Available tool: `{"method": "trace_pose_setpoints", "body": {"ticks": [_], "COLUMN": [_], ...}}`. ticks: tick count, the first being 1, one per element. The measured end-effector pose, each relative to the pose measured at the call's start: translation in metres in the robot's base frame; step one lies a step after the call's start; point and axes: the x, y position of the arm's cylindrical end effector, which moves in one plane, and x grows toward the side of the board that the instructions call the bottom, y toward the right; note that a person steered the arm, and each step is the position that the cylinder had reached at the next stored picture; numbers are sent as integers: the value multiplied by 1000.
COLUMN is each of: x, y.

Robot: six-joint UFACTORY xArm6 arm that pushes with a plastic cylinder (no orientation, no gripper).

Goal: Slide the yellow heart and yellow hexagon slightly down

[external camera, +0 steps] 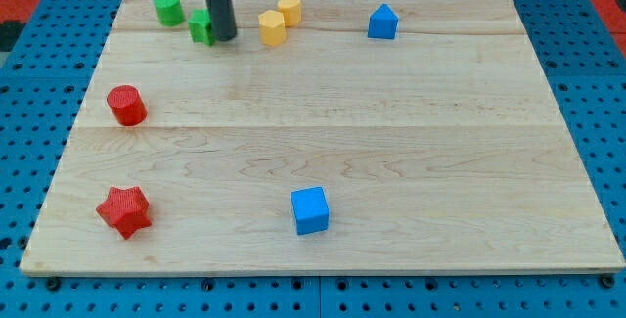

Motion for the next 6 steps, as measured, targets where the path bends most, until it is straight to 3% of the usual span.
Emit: {"method": "trace_pose_setpoints", "body": {"ticks": [1, 3, 4, 5, 6], "x": [-17, -76, -72, -57, -31], "y": [-12, 56, 122, 130, 88]}}
